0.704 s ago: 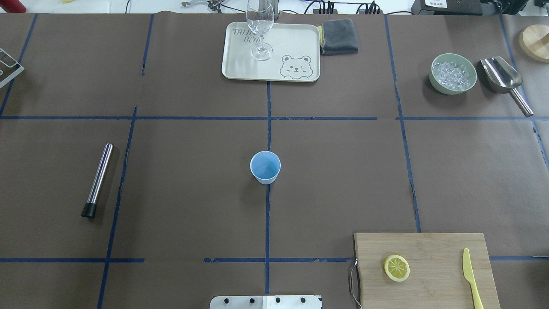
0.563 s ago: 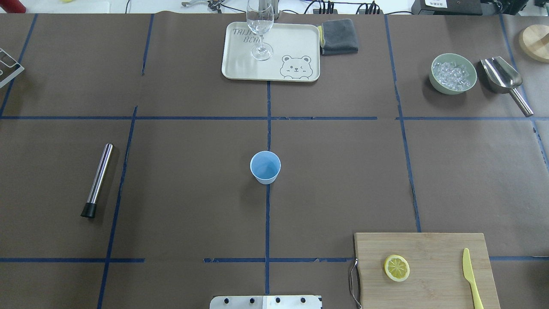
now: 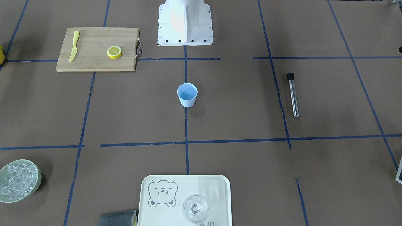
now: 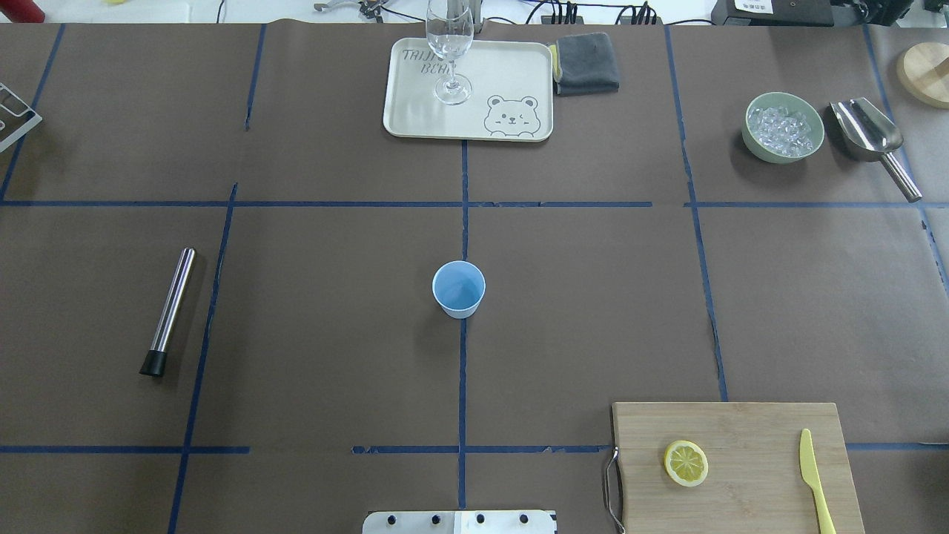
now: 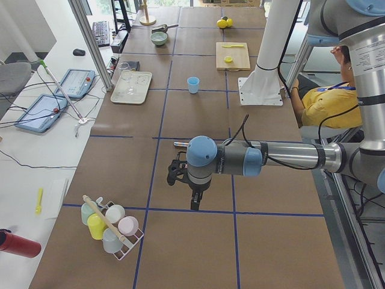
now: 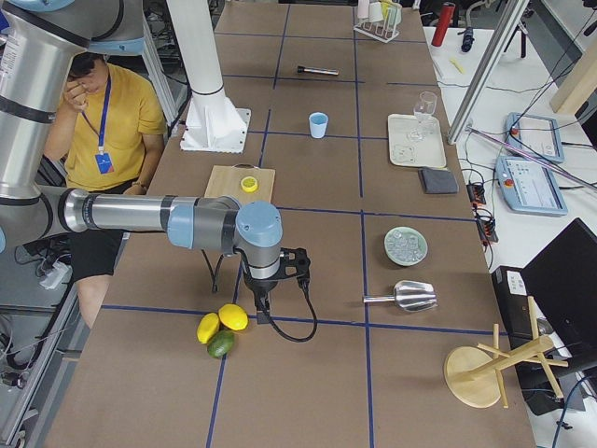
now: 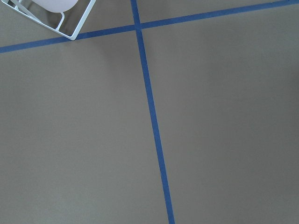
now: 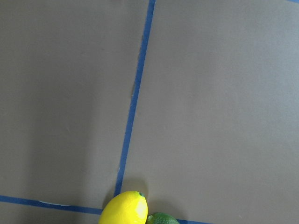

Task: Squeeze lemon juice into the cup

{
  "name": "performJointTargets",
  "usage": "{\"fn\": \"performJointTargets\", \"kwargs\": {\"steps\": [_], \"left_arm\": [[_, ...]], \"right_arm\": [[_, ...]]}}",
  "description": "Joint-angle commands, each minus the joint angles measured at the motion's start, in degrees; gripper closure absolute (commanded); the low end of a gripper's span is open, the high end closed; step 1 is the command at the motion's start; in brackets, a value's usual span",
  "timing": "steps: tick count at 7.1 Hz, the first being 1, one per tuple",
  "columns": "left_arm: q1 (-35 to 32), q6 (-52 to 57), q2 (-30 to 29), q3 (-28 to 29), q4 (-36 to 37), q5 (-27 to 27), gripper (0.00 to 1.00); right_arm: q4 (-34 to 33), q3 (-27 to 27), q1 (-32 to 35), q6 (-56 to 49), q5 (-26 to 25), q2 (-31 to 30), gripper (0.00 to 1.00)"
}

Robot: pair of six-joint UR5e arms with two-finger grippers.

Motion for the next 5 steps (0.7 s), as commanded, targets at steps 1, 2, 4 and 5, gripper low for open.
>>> {"fn": "performJointTargets", "kwargs": {"steps": [1,2,4,5], "left_arm": [[-0.2,0.1,0.1,-0.4,0.0,0.0,0.0],[-0.3,0.1,0.1,-0.5,0.0,0.0,0.0],[-0.3,0.1,0.1,-0.9,0.0,0.0,0.0],[-0.3,0.1,0.0,-0.9,-0.1,0.0,0.0]], "right_arm": [[0.2,0.7,0.0,0.4,-2.5,0.2,0.0],[0.1,1.3,-0.1,0.5,-0.8,2.2,0.0],[0.5,1.7,0.1,1.3,4.5,11.3,0.0],[0.5,1.9,-0.1,1.7,5.5,12.8,0.0]]}}
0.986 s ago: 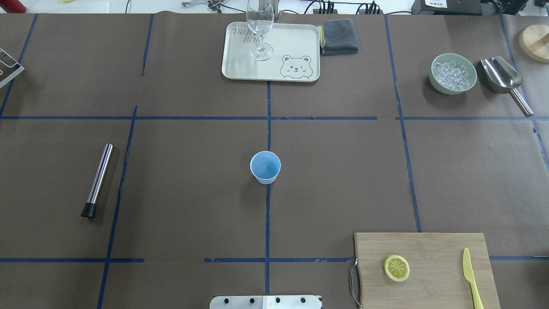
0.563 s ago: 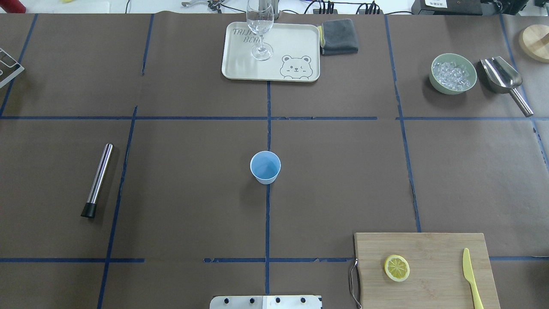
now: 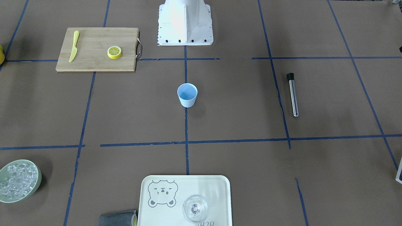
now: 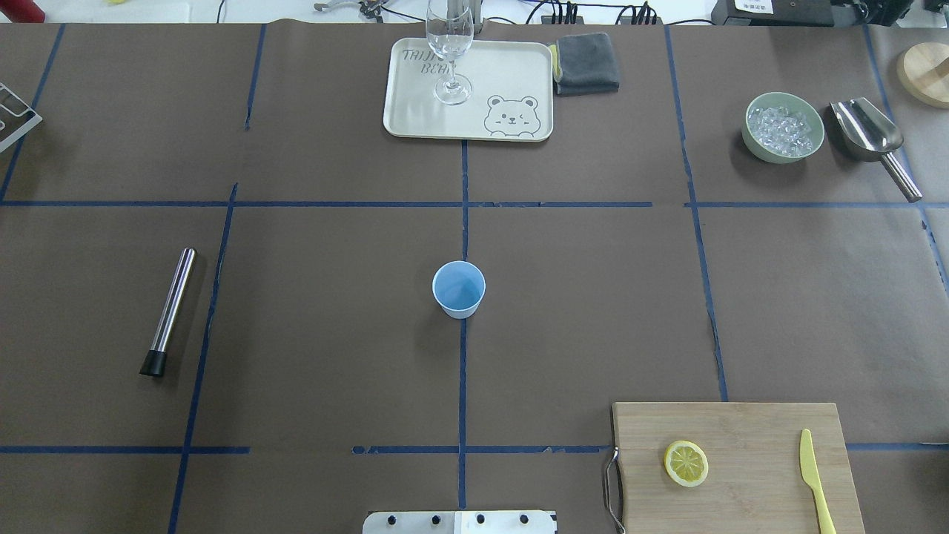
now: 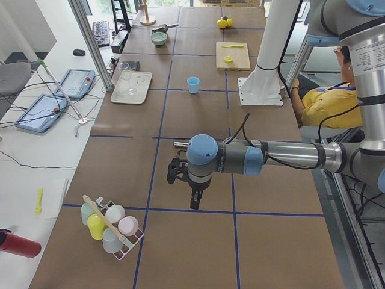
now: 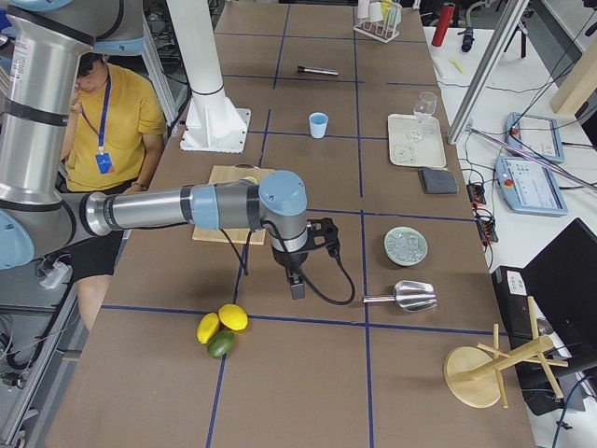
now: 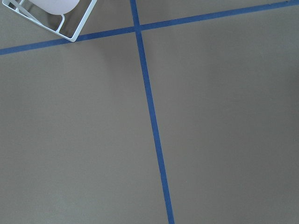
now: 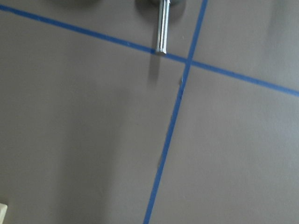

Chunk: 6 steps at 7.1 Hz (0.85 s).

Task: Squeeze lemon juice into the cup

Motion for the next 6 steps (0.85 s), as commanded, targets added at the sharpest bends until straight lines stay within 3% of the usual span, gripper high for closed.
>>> {"fn": "performJointTargets", "kwargs": {"steps": [1,3,4,5,6], "left_arm": [[0.0,0.1,-0.1,0.2,-0.3,0.0,0.0],[-0.1,0.0,-0.1,0.0,-0.3,0.0,0.0],[-0.1,0.0,-0.1,0.0,-0.3,0.0,0.0],[-0.1,0.0,-0.1,-0.1,-0.3,0.0,0.0],[-0.1,0.0,-0.1,-0.2,-0.3,0.0,0.0]], "right_arm": [[0.1,3.2,-0.3,6.3,5.0,3.4,0.0],[2.5,6.1,-6.4,9.5,5.1,3.1,0.0],[11.1,5.9,-11.2,14.0,4.6,3.0,0.0],[15.5,8.0,-18.0,27.9,1.9,3.3,0.0],[16.4,10.1,-25.1,34.0,-3.2,3.3,0.0]]}}
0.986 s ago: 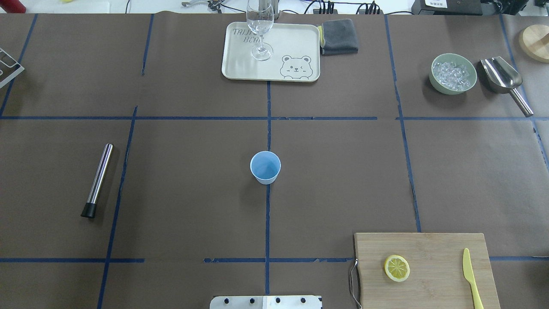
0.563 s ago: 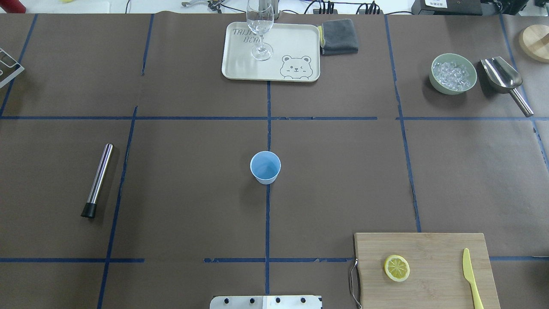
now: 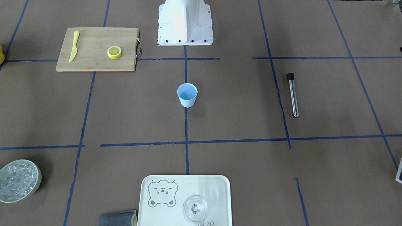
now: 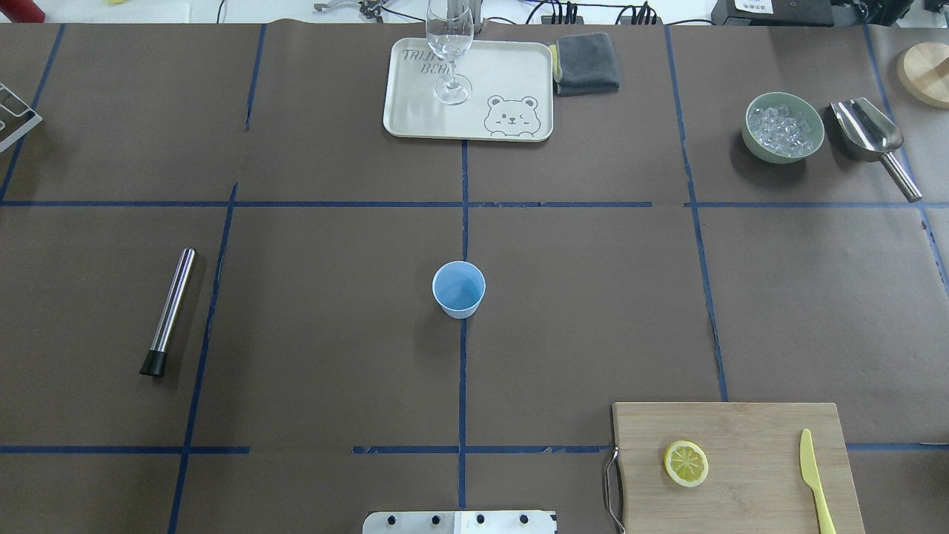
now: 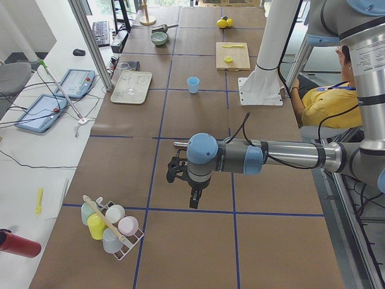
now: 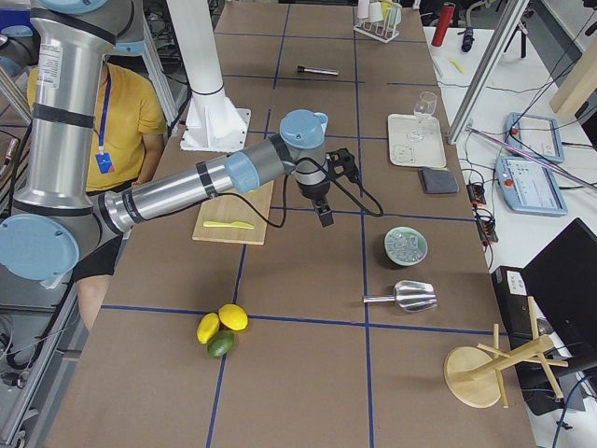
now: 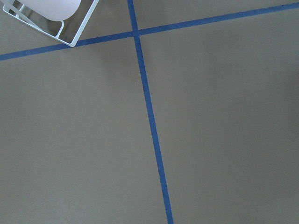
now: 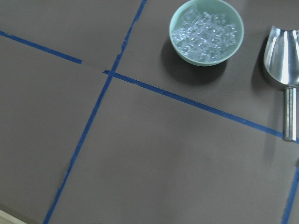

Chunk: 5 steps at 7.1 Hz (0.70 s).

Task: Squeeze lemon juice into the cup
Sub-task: 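Move the right gripper down over the lemon slice on the cutting board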

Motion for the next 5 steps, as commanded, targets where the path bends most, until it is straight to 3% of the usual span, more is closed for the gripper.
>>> {"fn": "performJointTargets", "kwargs": {"steps": [1,3,5], "left_arm": [[0.0,0.0,0.1,0.0,0.0,0.0,0.0],[0.0,0.0,0.0,-0.1,0.0,-0.1,0.0],[0.0,-0.1,0.0,-0.4,0.0,-0.4,0.0]], "right_arm": [[3.5,4.0,-14.8,23.7,-9.0,2.1,0.0],[3.5,7.8,-34.0,45.1,-27.0,3.1,0.0],[3.5,10.8,-44.7,53.9,-30.8,2.7,0.0]]}}
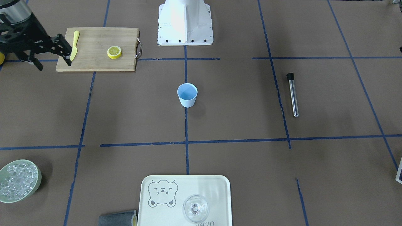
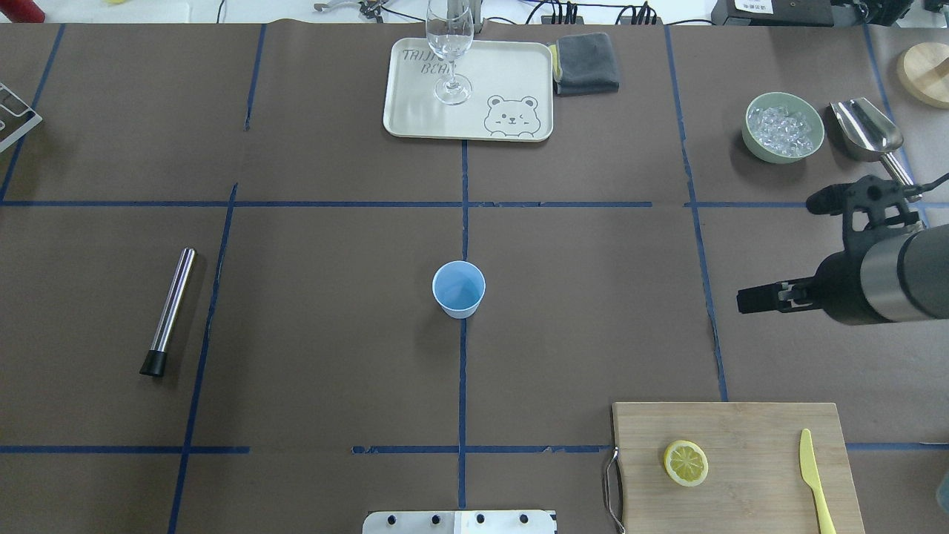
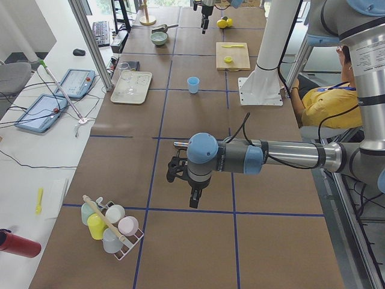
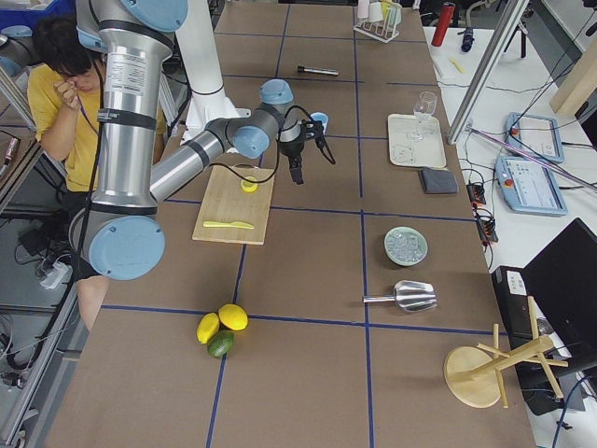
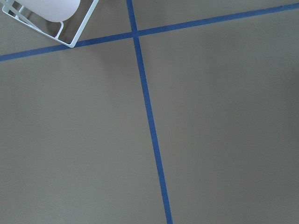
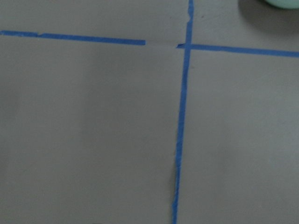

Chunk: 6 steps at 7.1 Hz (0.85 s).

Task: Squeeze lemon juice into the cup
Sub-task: 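Move the right gripper down over the lemon slice on the cutting board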

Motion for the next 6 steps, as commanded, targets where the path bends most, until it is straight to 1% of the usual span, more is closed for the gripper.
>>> {"fn": "performJointTargets", "kwargs": {"steps": [1,2,3,4,6], "left_arm": [[0.0,0.0,0.0,-0.4,0.0,-0.1,0.0],[0.0,0.0,-0.1,-0.4,0.0,-0.1,0.0],[0.0,0.0,-0.4,-0.4,0.0,0.0,0.0],[0.0,0.0,-0.4,-0.4,0.0,-0.1,0.0],[0.0,0.0,-0.4,-0.5,0.0,-0.1,0.0]], "right_arm": [[0.2,1.9,-15.2,11.7,-11.8,-0.4,0.0],[0.3,1.9,-22.1,16.8,-18.2,-0.7,0.0],[0.4,1.8,-28.1,21.1,-22.3,-1.2,0.0],[0.5,1.7,-33.3,24.2,-28.1,-1.6,0.0],[1.3,-0.2,-38.3,27.6,-31.9,-2.1,0.0]]}}
